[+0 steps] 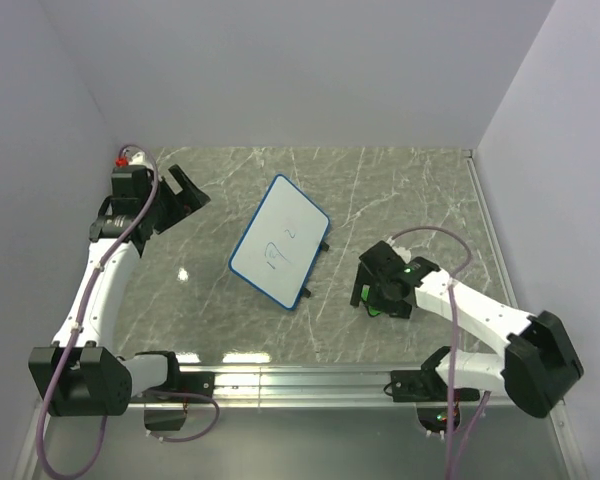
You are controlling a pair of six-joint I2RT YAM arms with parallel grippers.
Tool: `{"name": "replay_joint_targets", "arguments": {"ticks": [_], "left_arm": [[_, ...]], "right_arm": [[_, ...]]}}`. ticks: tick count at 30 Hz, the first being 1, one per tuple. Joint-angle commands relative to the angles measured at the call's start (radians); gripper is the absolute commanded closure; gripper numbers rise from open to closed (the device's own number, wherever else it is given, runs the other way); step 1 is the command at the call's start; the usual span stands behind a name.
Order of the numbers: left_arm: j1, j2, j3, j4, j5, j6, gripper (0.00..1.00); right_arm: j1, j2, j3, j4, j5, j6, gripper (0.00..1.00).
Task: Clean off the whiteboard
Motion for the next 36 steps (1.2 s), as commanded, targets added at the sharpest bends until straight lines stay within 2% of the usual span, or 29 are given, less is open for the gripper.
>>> {"name": "replay_joint_targets", "arguments": {"ticks": [1,5,19,23,24,28,36], "left_arm": [[-0.005,-0.041,-0.017,0.009,-0.003,0.02,0.01],[-0.005,-0.072,-0.037,0.004,-0.001,0.026,0.01],[-0.034,-0.112,-0.06,-0.014,0.004,0.046,0.02],[-0.036,-0.107,-0.056,-0.009,0.007,0.049,0.02],[-0.034,-0.107,-0.054,-0.009,0.007,0.051,0.02],[-0.036,-0.104,-0.045,-0.011,0.008,0.055,0.02],[-0.036,-0.106,-0.065,0.003,0.011,0.052,0.02]], "right_arm": [[0.01,0.064,-0.042,0.048,0.041,0.01,0.0],[0.01,0.13,-0.05,0.1,0.066,-0.016,0.0],[0.01,0.339,0.147,0.094,0.15,-0.142,0.01],[0.01,0.371,0.131,0.12,0.115,-0.146,0.09],[0.011,0.371,0.113,0.131,0.1,-0.137,0.16],[0.011,0.344,0.064,0.139,0.078,-0.114,0.28],[0.016,0.248,0.038,0.107,0.074,-0.09,0.42]]}}
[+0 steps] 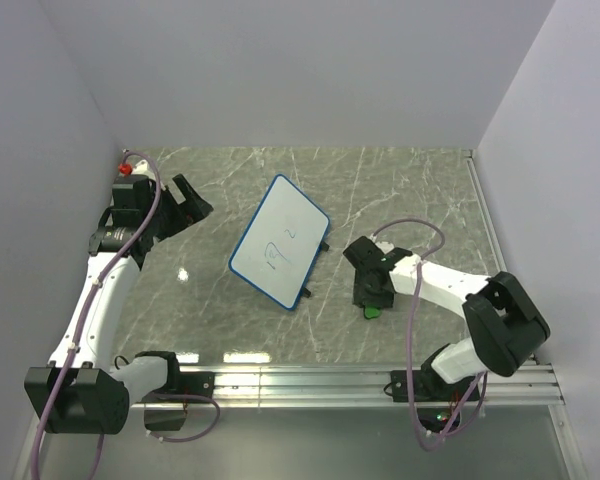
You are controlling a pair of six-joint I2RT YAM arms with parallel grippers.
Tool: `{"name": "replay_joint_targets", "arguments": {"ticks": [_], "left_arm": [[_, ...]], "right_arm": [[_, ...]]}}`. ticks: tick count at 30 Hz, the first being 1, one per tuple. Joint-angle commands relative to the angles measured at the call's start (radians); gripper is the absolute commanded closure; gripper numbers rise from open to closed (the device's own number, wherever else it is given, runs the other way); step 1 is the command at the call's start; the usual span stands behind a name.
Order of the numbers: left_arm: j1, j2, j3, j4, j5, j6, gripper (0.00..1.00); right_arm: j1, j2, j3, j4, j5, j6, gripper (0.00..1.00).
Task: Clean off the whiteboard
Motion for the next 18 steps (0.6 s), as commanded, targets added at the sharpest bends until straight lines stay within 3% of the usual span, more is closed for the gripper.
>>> {"name": "replay_joint_targets", "arguments": {"ticks": [1,2,5,7,18], "left_arm": [[-0.003,-0.011,-0.002,0.026,0.016,0.011,0.02],[-0.002,-0.008,0.0,0.026,0.017,0.009,0.02],[-0.003,-0.002,0.002,0.035,0.022,0.006,0.02],[-0.003,0.003,0.002,0.043,0.025,0.008,0.01],[-0.002,0.007,-0.006,0.047,0.036,0.017,0.0]], "right_arm": [[0.009,-0.068,0.003,-0.022,-0.002,0.022,0.44],[0.009,-0.074,0.006,-0.023,-0.002,0.027,0.47],[0.009,-0.063,0.013,-0.019,0.005,0.021,0.74],[0.009,-0.033,0.016,-0.014,0.004,0.018,0.85],[0.012,0.102,0.046,0.014,-0.014,-0.002,0.85]]}}
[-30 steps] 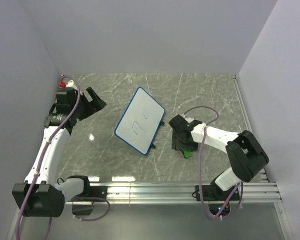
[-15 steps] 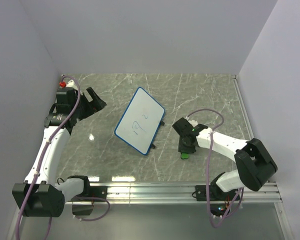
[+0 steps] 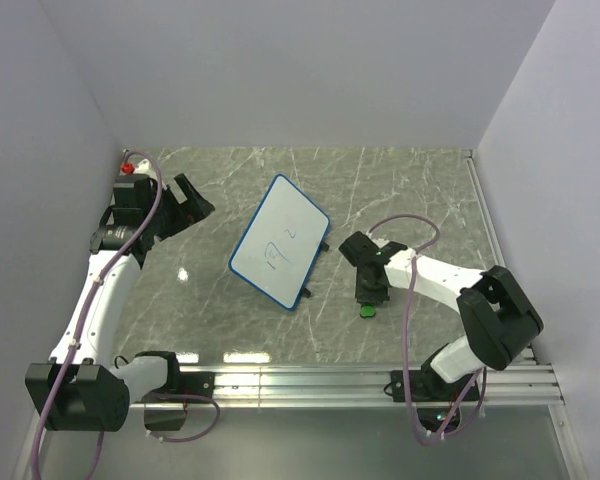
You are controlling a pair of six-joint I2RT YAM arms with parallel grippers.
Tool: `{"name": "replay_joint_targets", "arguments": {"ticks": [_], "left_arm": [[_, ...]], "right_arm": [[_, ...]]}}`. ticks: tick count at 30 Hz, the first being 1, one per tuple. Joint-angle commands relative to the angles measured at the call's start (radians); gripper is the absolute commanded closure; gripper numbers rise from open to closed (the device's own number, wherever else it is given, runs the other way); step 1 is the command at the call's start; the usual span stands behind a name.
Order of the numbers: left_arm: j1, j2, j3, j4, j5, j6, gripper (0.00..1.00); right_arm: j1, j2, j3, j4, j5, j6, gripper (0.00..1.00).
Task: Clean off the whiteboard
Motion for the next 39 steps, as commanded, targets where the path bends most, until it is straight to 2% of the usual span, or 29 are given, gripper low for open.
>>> {"name": "replay_joint_targets", "arguments": {"ticks": [1,2,4,9,10,13,14,16,18,24,32,35,36,38,39], "left_arm": [[-0.002,-0.008,-0.008,0.041,0.021,0.018,0.0],[-0.003,-0.008,-0.008,0.042,0.024,0.018,0.0],[-0.002,-0.007,-0.011,0.048,0.035,0.016,0.01],[-0.003,0.007,-0.003,0.094,0.114,0.029,0.05],[-0.003,0.013,-0.005,0.108,0.13,0.029,0.12],[-0.005,0.038,-0.012,0.171,0.208,0.018,0.21],[-0.006,0.049,-0.02,0.189,0.254,0.004,0.21],[-0.006,0.084,-0.031,0.261,0.294,-0.016,0.21],[-0.008,0.116,-0.034,0.298,0.347,-0.034,0.23],[-0.039,0.243,-0.018,0.398,0.465,-0.037,0.28],[-0.108,0.374,0.029,0.404,0.467,-0.02,0.34],[-0.115,0.395,0.023,0.413,0.48,-0.017,0.42],[-0.121,0.401,0.021,0.41,0.481,-0.007,0.56],[-0.126,0.406,0.02,0.401,0.473,0.001,0.68],[-0.129,0.408,0.018,0.4,0.472,0.003,0.82]], "right_arm": [[0.009,0.088,-0.007,0.06,-0.008,0.002,0.85],[0.009,0.095,-0.002,0.06,-0.01,-0.001,0.85],[0.011,0.12,0.005,0.057,-0.013,-0.002,1.0],[0.011,0.1,0.1,0.013,-0.007,-0.024,1.0],[0.011,0.083,0.135,-0.001,0.002,-0.028,1.0],[0.011,0.068,0.307,-0.046,-0.004,-0.045,1.0],[0.011,0.069,0.402,-0.055,-0.01,-0.045,1.0],[0.011,0.086,0.491,-0.059,-0.031,-0.044,1.0],[0.011,0.094,0.599,-0.024,-0.074,-0.036,1.0],[0.009,0.144,0.732,0.146,-0.24,-0.01,1.0],[0.009,0.345,0.88,0.178,-0.337,0.038,1.0],[0.009,0.378,0.883,0.198,-0.35,0.058,1.0],[0.009,0.388,0.88,0.204,-0.353,0.064,1.0],[0.009,0.401,0.88,0.206,-0.358,0.071,1.0],[0.011,0.407,0.874,0.209,-0.36,0.073,1.0]]}}
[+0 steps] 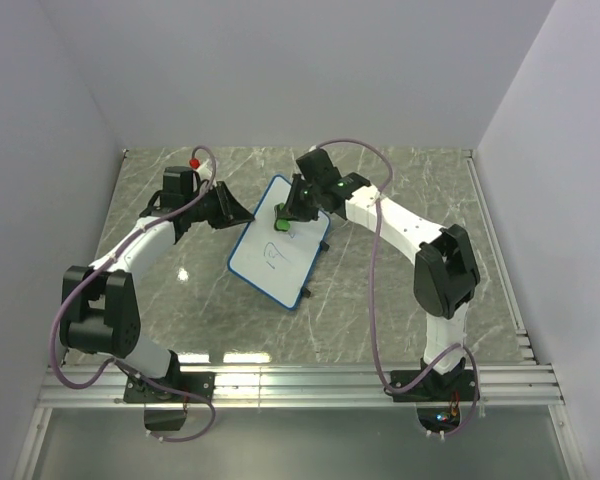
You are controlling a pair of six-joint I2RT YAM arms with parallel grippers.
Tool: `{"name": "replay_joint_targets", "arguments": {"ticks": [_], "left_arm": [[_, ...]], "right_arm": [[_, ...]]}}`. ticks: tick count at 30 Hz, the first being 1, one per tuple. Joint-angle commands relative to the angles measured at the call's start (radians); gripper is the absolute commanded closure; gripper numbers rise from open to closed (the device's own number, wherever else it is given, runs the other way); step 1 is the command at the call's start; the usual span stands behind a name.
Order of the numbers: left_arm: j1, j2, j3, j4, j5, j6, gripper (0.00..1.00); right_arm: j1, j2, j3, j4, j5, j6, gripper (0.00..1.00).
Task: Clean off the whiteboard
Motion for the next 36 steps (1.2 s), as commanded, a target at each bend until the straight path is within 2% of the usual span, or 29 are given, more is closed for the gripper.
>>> {"name": "replay_joint_targets", "arguments": {"ticks": [1,3,16,25,32,36], "left_arm": [[-0.016,0.007,0.031,0.03,0.016,0.032,0.87],[-0.021,0.01,0.028,0.024,0.007,0.037,1.0],[-0.041,-0.004,0.036,-0.038,-0.062,0.098,1.0],[-0.042,-0.015,0.05,-0.075,-0.099,0.124,1.0],[-0.044,-0.015,0.079,-0.104,-0.119,0.143,1.0],[-0.052,-0.01,0.079,-0.111,-0.13,0.152,1.0]], "right_arm": [[0.006,-0.01,0.017,0.055,-0.032,0.035,1.0],[0.006,-0.02,-0.015,0.088,-0.038,0.047,1.0],[0.034,-0.04,-0.412,0.283,-0.045,0.109,1.0],[0.04,-0.069,-0.674,0.334,-0.035,0.07,1.0],[0.04,-0.081,-0.695,0.276,-0.012,0.044,1.0],[0.027,-0.052,-0.567,0.207,0.01,0.018,1.0]]}}
